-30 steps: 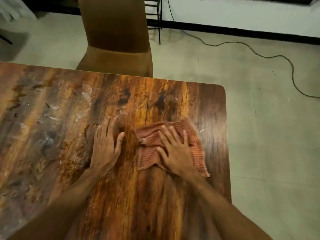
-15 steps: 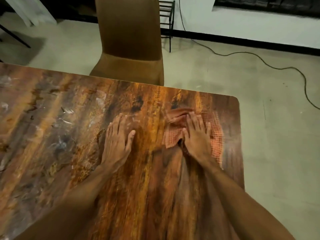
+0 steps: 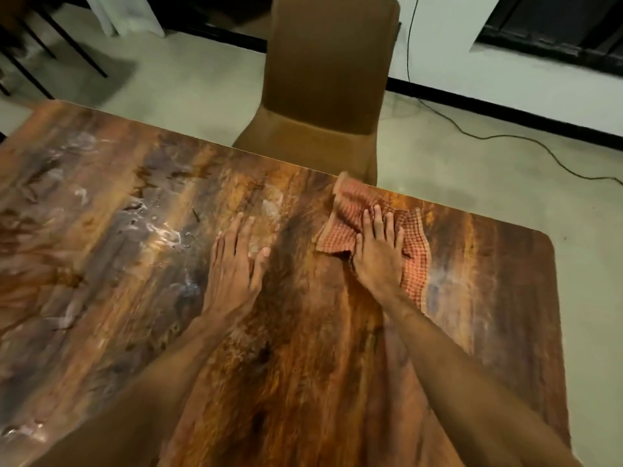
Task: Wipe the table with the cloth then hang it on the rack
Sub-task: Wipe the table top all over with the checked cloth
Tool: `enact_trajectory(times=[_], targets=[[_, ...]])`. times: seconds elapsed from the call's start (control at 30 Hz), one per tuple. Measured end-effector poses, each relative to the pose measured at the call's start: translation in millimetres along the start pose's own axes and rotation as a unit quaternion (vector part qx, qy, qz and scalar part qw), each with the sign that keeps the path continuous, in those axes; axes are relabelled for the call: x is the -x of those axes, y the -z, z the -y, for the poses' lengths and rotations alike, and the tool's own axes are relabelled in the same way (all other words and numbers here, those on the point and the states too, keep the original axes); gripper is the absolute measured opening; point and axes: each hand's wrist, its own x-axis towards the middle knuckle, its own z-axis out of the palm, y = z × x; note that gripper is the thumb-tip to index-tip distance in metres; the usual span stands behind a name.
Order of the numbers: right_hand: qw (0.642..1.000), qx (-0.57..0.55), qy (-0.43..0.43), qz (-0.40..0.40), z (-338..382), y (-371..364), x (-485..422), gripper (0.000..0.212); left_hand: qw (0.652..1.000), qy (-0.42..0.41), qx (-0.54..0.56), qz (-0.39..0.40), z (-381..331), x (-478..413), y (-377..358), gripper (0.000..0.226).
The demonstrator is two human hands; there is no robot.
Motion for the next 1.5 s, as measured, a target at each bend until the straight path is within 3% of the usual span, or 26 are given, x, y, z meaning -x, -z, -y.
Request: enact_trajectory(times=[0.07, 0.17, 0.23, 0.4, 0.47, 0.57, 0.63, 0.73, 0.8, 0.87, 0.93, 1.03, 1.07, 1.2, 1.23, 1.27, 1.33, 1.4, 1.43, 1.5], targets=[[0.999, -0.002, 0.036, 0.006, 57, -10, 3, 0.058, 1.0, 0.005, 0.003, -0.005, 14, -1, 5, 0.058], [0.965, 0.014, 0.259, 0.047, 140, -35, 36, 0.058, 1.0, 0.012, 0.006, -0.017, 29, -2, 12, 0.059], [0.943, 0.017, 0.327, 0.057, 148, -36, 23, 0.057, 0.999, 0.018, 0.002, -0.028, 40, -3, 18, 0.059], [0.992, 0.02, 0.115, 0.037, 129, -20, -51, 0.058, 0.999, 0.035, 0.005, -0.041, 67, -1, 31, 0.058], [0.988, -0.002, 0.151, 0.036, 162, -24, -35, 0.058, 0.999, 0.034, 0.0, -0.042, 71, 2, 32, 0.059], [0.945, 0.018, 0.321, 0.053, 194, -44, 7, 0.056, 0.999, 0.031, -0.01, -0.04, 68, 3, 30, 0.061], [0.948, -0.002, 0.316, 0.042, 176, -38, -10, 0.056, 0.999, 0.026, -0.016, -0.033, 64, -1, 25, 0.062], [0.992, 0.009, 0.128, 0.022, 102, -19, -45, 0.056, 1.0, 0.0, -0.006, -0.028, 53, -8, 19, 0.06], [1.0, 0.001, 0.016, 0.006, 37, -5, -43, 0.057, 1.0, -0.012, 0.006, -0.023, 40, -9, 15, 0.06], [0.999, -0.006, -0.039, -0.001, 4, -1, -19, 0.058, 1.0, -0.016, 0.014, -0.012, 22, -8, 8, 0.06], [1.0, 0.013, -0.016, 0.013, 12, -9, 18, 0.059, 1.0, -0.023, 0.013, 0.006, 2, -7, -2, 0.061], [0.991, 0.034, 0.123, 0.032, 3, -14, 50, 0.06, 0.998, -0.053, 0.003, 0.028, -35, -14, -19, 0.063], [0.99, 0.032, 0.133, 0.033, -15, -7, 42, 0.061, 0.998, -0.061, 0.0, 0.026, -45, -17, -24, 0.062], [0.996, 0.008, -0.084, 0.006, -102, 16, 14, 0.059, 0.996, -0.091, 0.007, 0.011, -83, -26, -42, 0.058], [0.995, 0.007, -0.097, -0.004, -102, 15, 19, 0.059, 0.995, -0.096, 0.005, 0.014, -91, -27, -47, 0.058], [0.998, 0.004, -0.069, -0.007, -92, 13, 28, 0.059, 0.995, -0.103, 0.003, 0.02, -100, -27, -52, 0.058], [0.997, 0.014, 0.068, 0.013, -73, 2, 54, 0.059, 0.992, -0.118, 0.0, 0.037, -123, -24, -65, 0.059], [0.985, 0.029, 0.169, 0.012, -94, 1, 61, 0.059, 0.991, -0.133, -0.004, 0.035, -146, -21, -77, 0.06], [0.986, 0.024, 0.167, 0.004, -117, 9, 51, 0.06, 0.99, -0.138, -0.006, 0.028, -155, -20, -80, 0.06], [0.998, 0.014, 0.054, 0.002, -183, 31, 28, 0.06, 0.989, -0.145, -0.004, 0.018, -171, -17, -89, 0.059]])
